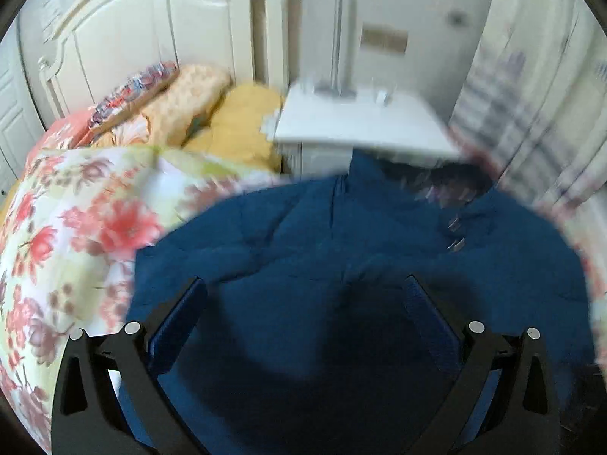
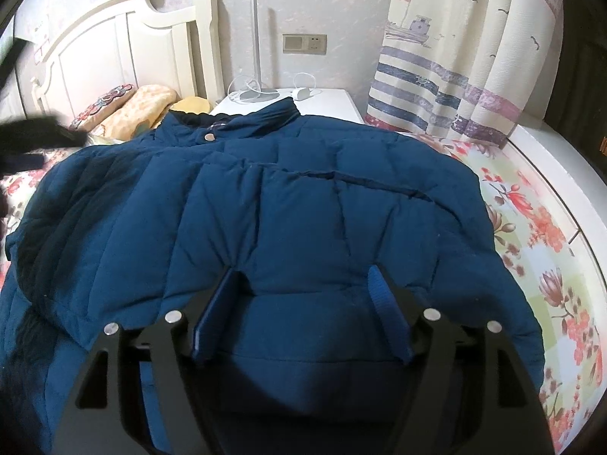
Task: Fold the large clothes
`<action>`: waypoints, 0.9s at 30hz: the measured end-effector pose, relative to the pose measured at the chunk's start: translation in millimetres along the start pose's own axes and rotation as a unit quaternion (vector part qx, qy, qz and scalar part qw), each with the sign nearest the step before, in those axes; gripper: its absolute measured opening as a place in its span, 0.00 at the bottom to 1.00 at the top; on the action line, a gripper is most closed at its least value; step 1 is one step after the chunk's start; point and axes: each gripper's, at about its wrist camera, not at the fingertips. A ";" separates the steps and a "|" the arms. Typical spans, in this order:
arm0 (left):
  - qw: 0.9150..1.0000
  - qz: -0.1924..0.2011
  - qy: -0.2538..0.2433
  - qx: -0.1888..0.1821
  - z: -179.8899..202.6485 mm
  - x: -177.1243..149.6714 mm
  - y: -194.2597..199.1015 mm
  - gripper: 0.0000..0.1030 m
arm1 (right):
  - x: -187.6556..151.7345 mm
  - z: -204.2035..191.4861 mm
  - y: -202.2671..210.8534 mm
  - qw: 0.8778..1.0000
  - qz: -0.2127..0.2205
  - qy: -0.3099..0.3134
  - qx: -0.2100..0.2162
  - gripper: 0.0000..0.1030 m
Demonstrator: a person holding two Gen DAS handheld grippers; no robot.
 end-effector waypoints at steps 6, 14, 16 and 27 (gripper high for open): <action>0.999 0.003 -0.031 0.023 3.7 -5.1 -13.2 0.96 | -0.2 1.2 -0.4 1.000 0.000 -0.001 0.014 0.74; 0.998 -0.008 0.059 0.010 -70.5 6.7 -22.4 0.96 | -0.4 0.9 0.0 1.000 0.000 0.000 0.022 0.77; 0.998 0.027 0.051 -0.012 -75.4 -3.4 -23.0 0.96 | -0.3 0.1 0.0 1.000 0.000 0.002 0.023 0.78; 0.998 0.045 -0.008 0.038 -33.4 -65.4 37.4 0.96 | -1.0 -0.5 0.3 1.000 0.000 0.001 0.025 0.80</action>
Point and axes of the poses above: each gripper's, at about its wrist camera, not at the fingertips, and y roughly against the way its jaws point, z to its right, x to its top, and after that the axes turned 7 degrees about -x, right-handed
